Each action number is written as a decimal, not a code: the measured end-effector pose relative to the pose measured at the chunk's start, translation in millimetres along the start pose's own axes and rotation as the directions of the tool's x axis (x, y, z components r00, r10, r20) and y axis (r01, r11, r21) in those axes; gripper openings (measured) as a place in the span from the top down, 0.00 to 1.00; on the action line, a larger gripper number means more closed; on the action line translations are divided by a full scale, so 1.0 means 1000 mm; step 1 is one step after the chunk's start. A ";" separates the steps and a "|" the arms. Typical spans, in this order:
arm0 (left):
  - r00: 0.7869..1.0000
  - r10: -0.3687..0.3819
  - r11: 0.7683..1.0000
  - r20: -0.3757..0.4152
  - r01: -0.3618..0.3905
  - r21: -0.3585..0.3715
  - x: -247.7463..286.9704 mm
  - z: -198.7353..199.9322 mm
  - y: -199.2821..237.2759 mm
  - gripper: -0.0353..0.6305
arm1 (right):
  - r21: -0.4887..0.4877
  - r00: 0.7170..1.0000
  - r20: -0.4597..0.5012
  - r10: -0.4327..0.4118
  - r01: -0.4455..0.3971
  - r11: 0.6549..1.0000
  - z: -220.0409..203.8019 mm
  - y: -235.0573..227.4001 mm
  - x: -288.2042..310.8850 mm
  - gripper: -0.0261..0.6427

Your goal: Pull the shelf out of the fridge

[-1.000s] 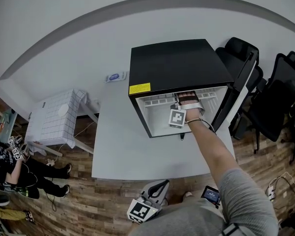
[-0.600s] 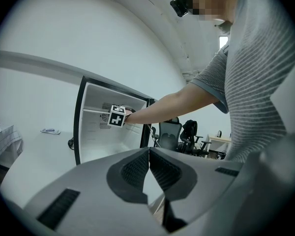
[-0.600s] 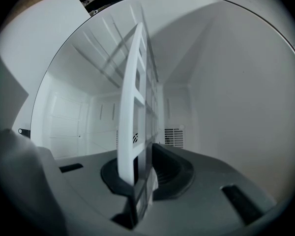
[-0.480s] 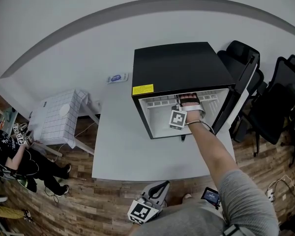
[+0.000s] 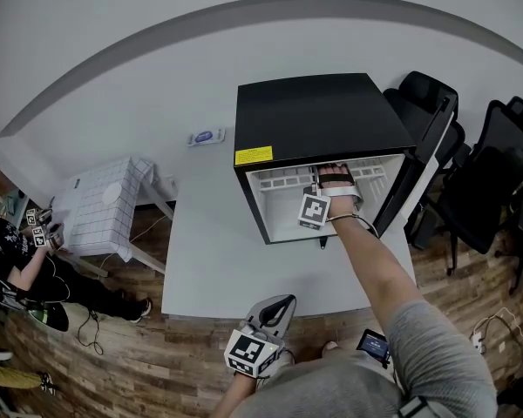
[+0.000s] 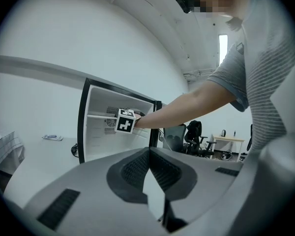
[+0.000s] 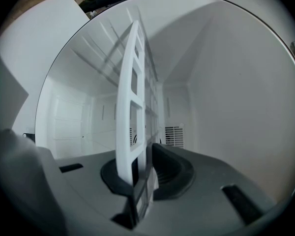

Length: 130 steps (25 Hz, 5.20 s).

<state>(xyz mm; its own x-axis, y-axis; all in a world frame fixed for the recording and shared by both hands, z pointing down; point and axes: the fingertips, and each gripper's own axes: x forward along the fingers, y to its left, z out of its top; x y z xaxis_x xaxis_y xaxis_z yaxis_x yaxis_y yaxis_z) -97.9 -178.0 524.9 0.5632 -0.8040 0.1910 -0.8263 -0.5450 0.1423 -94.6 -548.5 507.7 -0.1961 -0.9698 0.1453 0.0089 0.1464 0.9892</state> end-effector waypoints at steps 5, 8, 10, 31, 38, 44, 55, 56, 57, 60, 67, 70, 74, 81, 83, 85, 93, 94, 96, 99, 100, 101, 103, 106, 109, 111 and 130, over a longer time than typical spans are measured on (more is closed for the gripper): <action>1.000 0.009 1.000 0.017 -0.009 -0.008 0.023 0.011 0.019 0.93 | -0.016 1.000 -0.020 0.007 -0.007 1.000 -0.004 0.005 -0.004 0.91; 1.000 0.007 1.000 0.012 -0.007 -0.013 0.031 0.009 0.024 0.93 | -0.005 1.000 -0.024 0.007 -0.007 1.000 -0.004 0.006 -0.009 0.91; 1.000 0.009 1.000 0.011 -0.009 -0.027 0.034 0.007 0.027 0.93 | 0.006 1.000 -0.018 0.003 -0.003 1.000 -0.003 0.005 -0.013 0.91; 1.000 -0.015 0.999 0.008 0.016 -0.052 0.031 -0.002 0.015 0.93 | 0.088 0.999 0.044 -0.014 0.010 0.996 0.011 -0.005 -0.035 0.91; 1.000 -0.027 0.998 0.009 0.028 -0.048 0.029 0.000 0.008 0.93 | 0.014 1.000 0.000 -0.009 0.009 1.000 0.001 0.003 -0.041 0.91; 0.999 -0.042 0.998 0.016 0.042 -0.041 0.028 0.000 0.001 0.93 | -0.018 1.000 -0.017 -0.015 0.015 1.000 -0.003 0.007 -0.050 0.91; 0.997 -0.072 0.997 0.016 0.073 -0.025 0.026 0.001 -0.009 0.93 | 0.058 0.999 0.027 -0.018 0.016 0.998 0.006 0.005 -0.075 0.91; 0.997 -0.075 0.997 0.017 0.075 -0.024 0.026 0.001 -0.010 0.93 | 0.050 0.999 0.023 -0.022 0.021 0.999 0.005 0.006 -0.077 0.91; 0.997 -0.077 0.997 0.017 0.078 -0.023 0.025 0.000 -0.011 0.93 | 0.062 0.999 0.030 -0.025 0.023 0.998 0.007 0.006 -0.079 0.91; 0.996 -0.084 0.996 0.015 0.084 -0.018 0.025 -0.002 -0.014 0.93 | 0.110 0.998 0.058 -0.029 0.022 0.994 0.013 0.003 -0.089 0.91; 0.995 -0.101 0.995 0.013 0.102 -0.011 0.024 -0.004 -0.020 0.93 | 0.115 0.997 0.064 -0.032 0.025 0.993 0.013 0.007 -0.102 0.91; 0.994 -0.107 0.994 0.013 0.107 -0.008 0.024 -0.004 -0.021 0.93 | 0.117 0.998 0.066 -0.026 0.018 0.993 0.013 0.009 -0.106 0.91; 0.994 -0.110 0.994 0.014 0.110 -0.005 0.022 -0.005 -0.022 0.93 | 0.116 0.998 0.067 -0.020 0.013 0.993 0.013 0.012 -0.113 0.91; 0.993 -0.117 0.993 0.011 0.117 -0.008 0.022 -0.005 -0.023 0.93 | 0.109 0.998 0.062 -0.012 0.005 0.994 0.012 0.014 -0.116 0.91; 0.993 -0.118 0.993 0.011 0.118 -0.008 0.022 -0.005 -0.023 0.93 | 0.106 0.998 0.062 -0.007 0.001 0.994 0.011 0.015 -0.117 0.91; 0.993 -0.120 0.993 0.012 0.120 -0.008 0.022 -0.006 -0.024 0.93 | 0.106 0.998 0.063 -0.009 0.002 0.994 0.011 0.015 -0.120 0.91; 0.992 -0.123 0.992 0.009 0.123 -0.013 0.023 -0.003 -0.023 0.93 | 0.109 0.998 0.064 0.006 -0.013 0.994 0.011 0.016 -0.123 0.91; 0.992 -0.123 0.992 0.008 0.123 -0.013 0.023 -0.004 -0.024 0.93 | 0.107 0.998 0.063 0.008 -0.014 0.994 0.011 0.017 -0.124 0.91; 0.992 -0.124 0.992 0.008 0.124 -0.012 0.023 -0.005 -0.024 0.93 | 0.104 0.998 0.060 0.010 -0.016 0.994 0.010 0.018 -0.126 0.91; 0.992 -0.125 0.992 0.007 0.125 -0.013 0.022 -0.006 -0.026 0.93 | 0.109 0.998 0.062 0.013 -0.020 0.994 0.011 0.020 -0.128 0.91; 0.992 -0.126 0.992 0.007 0.126 -0.013 0.022 -0.006 -0.026 0.93 | 0.109 0.998 0.062 0.014 -0.020 0.994 0.011 0.020 -0.128 0.91; 0.992 -0.126 0.992 0.007 0.126 -0.012 0.021 -0.006 -0.026 0.93 | 0.108 0.998 0.060 0.013 -0.020 0.994 0.011 0.019 -0.128 0.91; 0.992 -0.126 0.992 0.008 0.126 -0.012 0.020 -0.006 -0.026 0.93 | 0.108 0.998 0.058 0.014 -0.020 0.994 0.011 0.019 -0.129 0.91; 0.992 -0.122 0.992 0.011 0.123 -0.014 0.017 -0.008 -0.026 0.93 | 0.105 0.998 0.053 0.014 -0.019 0.994 0.011 0.021 -0.131 0.91; 0.993 -0.119 0.993 0.015 0.119 -0.013 0.014 -0.012 -0.028 0.93 | 0.104 0.999 0.049 0.010 -0.015 0.995 0.009 0.022 -0.134 0.91; 0.993 -0.115 0.993 0.017 0.116 -0.011 0.013 -0.013 -0.028 0.93 | 0.104 0.999 0.047 0.003 -0.008 0.995 0.009 0.022 -0.136 0.91; 0.992 -0.129 0.992 0.017 0.129 -0.013 0.012 -0.012 -0.032 0.93 | 0.101 0.999 0.042 0.003 -0.008 0.995 0.007 0.024 -0.150 0.91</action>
<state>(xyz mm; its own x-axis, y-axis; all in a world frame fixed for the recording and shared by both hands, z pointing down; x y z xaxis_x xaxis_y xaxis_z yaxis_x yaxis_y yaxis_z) -64.7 -167.3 533.8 0.6644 -0.7312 0.1545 -0.7467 -0.6409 0.1779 -72.2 -398.6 509.1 -0.2375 -0.9601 0.1475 -0.0888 0.1727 0.9810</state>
